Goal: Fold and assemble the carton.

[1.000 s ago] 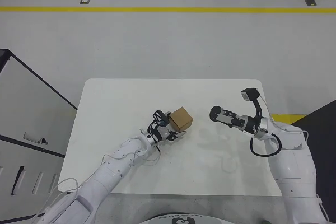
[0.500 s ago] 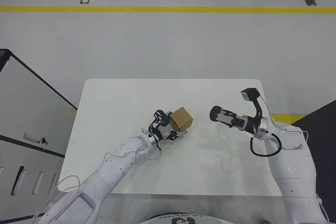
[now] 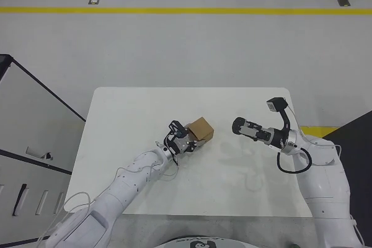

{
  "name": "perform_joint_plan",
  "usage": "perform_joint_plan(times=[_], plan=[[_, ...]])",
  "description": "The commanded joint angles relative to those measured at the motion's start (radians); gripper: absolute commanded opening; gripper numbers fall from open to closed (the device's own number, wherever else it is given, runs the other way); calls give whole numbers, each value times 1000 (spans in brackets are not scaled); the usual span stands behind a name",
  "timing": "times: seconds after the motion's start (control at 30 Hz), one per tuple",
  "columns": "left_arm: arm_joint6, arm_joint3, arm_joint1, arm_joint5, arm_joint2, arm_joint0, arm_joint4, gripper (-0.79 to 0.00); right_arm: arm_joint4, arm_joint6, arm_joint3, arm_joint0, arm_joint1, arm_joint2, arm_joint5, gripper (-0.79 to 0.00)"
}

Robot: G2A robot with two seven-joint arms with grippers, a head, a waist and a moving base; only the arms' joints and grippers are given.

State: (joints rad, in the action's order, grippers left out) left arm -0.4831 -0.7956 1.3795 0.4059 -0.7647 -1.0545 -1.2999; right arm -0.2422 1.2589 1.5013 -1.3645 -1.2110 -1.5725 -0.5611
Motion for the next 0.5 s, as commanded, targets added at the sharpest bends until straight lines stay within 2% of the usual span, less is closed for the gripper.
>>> perform_joint_plan(times=[0.0,0.13,0.23,0.37,0.47], plan=[[-3,-1,0,-3,-3,-1,-4,-785,0,0,0,0,0,0,0,0],[-2,-29,-8,4,-18,-11,-15,-785,0,0,0,0,0,0,0,0],[13,-83,-24,52,-43,-29,-19,-785,0,0,0,0,0,0,0,0],[74,-205,-59,122,-106,-72,-20,-785,0,0,0,0,0,0,0,0],[167,-336,-87,162,-162,-120,-24,-785,0,0,0,0,0,0,0,0]])
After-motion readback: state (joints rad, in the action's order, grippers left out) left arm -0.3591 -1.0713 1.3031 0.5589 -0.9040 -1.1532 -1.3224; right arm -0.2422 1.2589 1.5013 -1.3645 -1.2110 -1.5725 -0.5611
